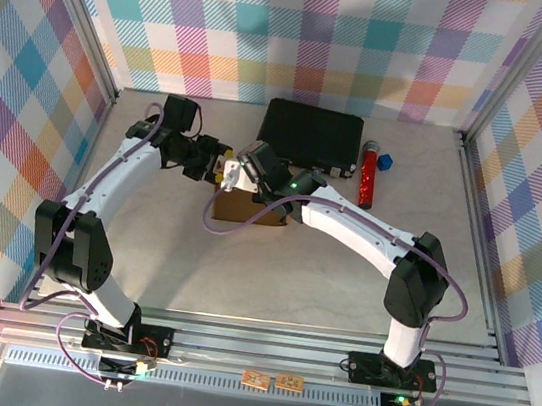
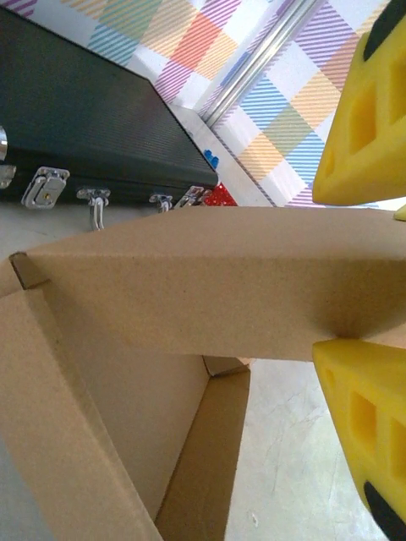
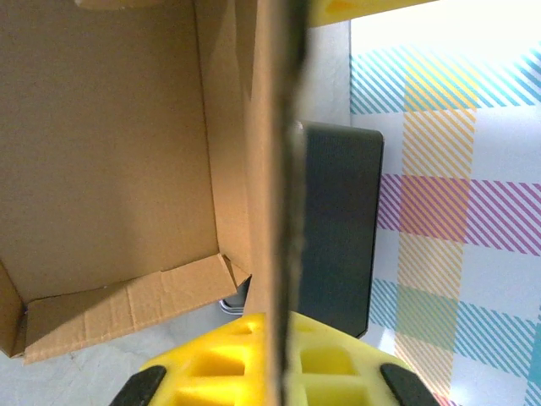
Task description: Fold the paper box
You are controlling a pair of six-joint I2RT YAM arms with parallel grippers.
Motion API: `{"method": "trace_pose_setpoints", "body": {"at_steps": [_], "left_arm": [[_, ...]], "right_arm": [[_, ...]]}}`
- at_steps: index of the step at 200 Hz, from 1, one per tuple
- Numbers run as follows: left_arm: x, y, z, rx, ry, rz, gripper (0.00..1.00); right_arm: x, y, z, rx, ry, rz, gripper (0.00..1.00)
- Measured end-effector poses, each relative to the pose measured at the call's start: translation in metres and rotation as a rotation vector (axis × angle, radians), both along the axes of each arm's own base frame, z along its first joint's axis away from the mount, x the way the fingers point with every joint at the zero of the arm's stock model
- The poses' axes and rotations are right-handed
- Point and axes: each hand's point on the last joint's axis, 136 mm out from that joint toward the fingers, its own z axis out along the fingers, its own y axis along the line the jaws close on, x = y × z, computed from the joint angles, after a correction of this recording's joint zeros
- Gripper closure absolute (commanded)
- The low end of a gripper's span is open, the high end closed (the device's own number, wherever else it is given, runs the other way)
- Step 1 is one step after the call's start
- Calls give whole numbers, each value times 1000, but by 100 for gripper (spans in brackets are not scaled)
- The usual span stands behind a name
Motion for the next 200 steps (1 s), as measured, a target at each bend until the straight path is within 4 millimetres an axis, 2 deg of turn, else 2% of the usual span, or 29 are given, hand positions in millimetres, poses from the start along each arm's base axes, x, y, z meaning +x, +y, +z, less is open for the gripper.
{"method": "trace_pose_setpoints", "body": {"at_steps": [24,88,105,127,183,200], "left_arm": [[0,-1,-8,-5,11,-2,63],[0,-5,-38,-26,67,2,64],[1,-6,-42,-32,75,0,70],[2,-9,-44,-45,82,-6,82],[4,-12,-46,-64,84,-15,85],[3,-13,-47,-65,87,-16,94]], "right_arm": [[1,-1,-5,-18,3,-3,100],[3,-1,-25,-74,22,-10,100],[4,-2,-28,-83,24,-13,100],[3,-4,-30,-95,28,-17,100],[2,-6,-33,-105,35,-24,100],[2,-6,-34,-107,39,-26,100]]}}
